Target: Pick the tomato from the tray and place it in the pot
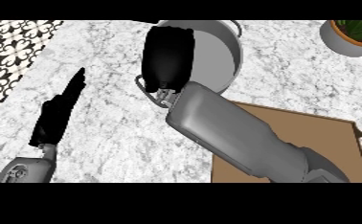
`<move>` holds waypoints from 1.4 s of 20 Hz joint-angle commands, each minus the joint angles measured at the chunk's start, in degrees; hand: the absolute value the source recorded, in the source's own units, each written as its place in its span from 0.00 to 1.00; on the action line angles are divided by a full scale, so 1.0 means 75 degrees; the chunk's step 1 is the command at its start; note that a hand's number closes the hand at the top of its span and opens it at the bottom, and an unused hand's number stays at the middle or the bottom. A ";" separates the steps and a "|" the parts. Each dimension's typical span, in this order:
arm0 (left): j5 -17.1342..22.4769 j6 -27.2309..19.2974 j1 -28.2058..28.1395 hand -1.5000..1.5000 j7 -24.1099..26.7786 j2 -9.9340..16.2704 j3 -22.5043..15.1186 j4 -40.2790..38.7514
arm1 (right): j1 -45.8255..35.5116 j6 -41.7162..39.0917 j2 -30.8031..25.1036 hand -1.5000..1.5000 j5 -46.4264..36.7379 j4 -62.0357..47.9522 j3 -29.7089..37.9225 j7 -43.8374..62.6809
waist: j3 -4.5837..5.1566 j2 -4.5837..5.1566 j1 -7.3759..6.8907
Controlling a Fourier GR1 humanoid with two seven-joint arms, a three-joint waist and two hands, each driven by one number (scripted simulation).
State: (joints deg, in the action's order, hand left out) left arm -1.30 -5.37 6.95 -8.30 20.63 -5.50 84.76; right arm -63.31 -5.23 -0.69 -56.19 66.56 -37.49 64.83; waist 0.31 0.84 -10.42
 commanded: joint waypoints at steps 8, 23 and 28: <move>0.0138 0.0080 0.0065 0.50 0.0089 0.0175 0.0342 -0.0159 | -0.1469 0.2157 0.0087 1.00 -0.0041 -0.1022 0.0372 0.1545 | -0.0004 0.0049 0.0211; 0.0006 -0.0118 0.0003 0.50 0.0103 -0.0004 0.0393 -0.0191 | -0.2303 0.4132 0.0089 1.00 0.0407 -0.3950 0.1223 -0.0179 | -0.0016 0.0130 0.0525; 0.0062 -0.0058 -0.0115 0.50 -0.0030 0.0208 0.0570 0.0166 | -0.2142 0.4709 0.0090 1.00 0.0560 -0.5318 0.1690 -0.1499 | -0.0028 0.0153 0.0565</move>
State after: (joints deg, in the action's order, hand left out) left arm -0.97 -5.93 5.87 -7.79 21.44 -2.03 84.94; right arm -79.68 23.99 -0.30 -52.72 33.23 -26.64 56.11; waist 0.15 1.83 -6.57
